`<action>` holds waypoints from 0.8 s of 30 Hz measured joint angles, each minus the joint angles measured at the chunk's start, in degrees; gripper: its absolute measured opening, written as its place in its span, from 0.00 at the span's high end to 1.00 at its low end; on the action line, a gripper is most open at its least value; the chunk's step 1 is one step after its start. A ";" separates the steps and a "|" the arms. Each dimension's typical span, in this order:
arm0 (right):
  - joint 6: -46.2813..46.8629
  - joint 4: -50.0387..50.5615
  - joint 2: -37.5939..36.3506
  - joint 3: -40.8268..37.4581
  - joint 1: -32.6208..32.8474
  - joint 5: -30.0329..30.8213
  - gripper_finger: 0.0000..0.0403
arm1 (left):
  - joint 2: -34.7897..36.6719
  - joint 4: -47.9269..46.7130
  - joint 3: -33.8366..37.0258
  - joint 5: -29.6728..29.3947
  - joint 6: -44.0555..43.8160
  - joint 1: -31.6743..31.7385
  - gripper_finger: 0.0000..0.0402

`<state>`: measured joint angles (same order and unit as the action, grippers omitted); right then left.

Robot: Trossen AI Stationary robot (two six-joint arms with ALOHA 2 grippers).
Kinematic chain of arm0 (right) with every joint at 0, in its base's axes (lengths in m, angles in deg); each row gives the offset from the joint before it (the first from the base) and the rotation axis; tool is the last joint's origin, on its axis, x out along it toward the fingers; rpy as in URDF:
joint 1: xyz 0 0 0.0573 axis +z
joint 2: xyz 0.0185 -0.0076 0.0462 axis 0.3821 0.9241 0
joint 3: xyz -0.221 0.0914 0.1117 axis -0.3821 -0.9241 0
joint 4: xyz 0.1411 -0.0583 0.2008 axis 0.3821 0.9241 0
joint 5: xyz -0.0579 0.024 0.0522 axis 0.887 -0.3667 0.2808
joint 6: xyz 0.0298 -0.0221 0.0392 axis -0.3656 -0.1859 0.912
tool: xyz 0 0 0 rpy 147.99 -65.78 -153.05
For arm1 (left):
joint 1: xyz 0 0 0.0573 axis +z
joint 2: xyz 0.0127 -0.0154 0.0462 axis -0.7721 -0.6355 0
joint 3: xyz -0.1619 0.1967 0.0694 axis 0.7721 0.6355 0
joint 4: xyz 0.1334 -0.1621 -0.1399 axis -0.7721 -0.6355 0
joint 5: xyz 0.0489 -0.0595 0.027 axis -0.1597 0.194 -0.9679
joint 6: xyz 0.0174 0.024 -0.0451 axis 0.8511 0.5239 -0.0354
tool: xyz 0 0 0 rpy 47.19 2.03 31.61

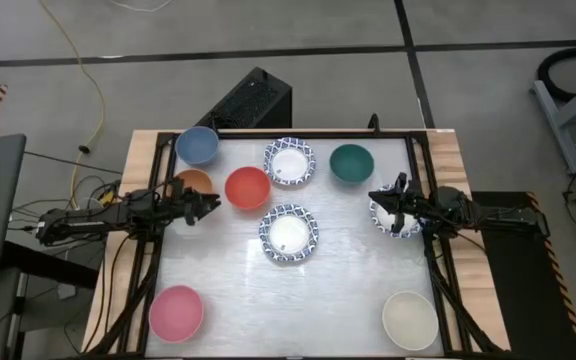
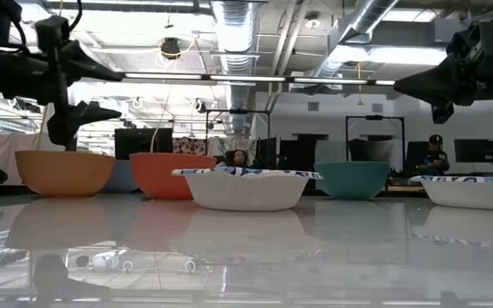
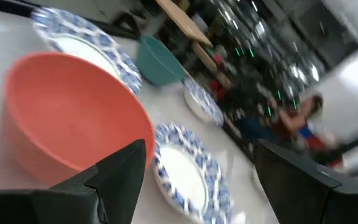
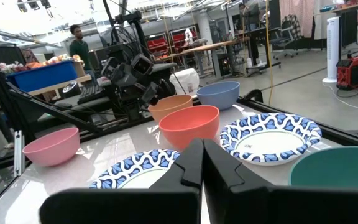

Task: Nest bowls inside each other
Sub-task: Stack the white and blue plate on top of the white and blue bowl

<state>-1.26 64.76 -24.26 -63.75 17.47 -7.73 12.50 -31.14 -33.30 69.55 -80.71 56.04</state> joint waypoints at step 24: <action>30.53 -2.92 0.02 -0.02 0.35 8.05 0.94 | 0.00 9.42 0.02 -3.25 -15.91 -0.01 0.29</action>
<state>29.28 61.84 -24.24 -63.76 17.82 0.31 12.50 -21.72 -33.27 66.30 -96.62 56.02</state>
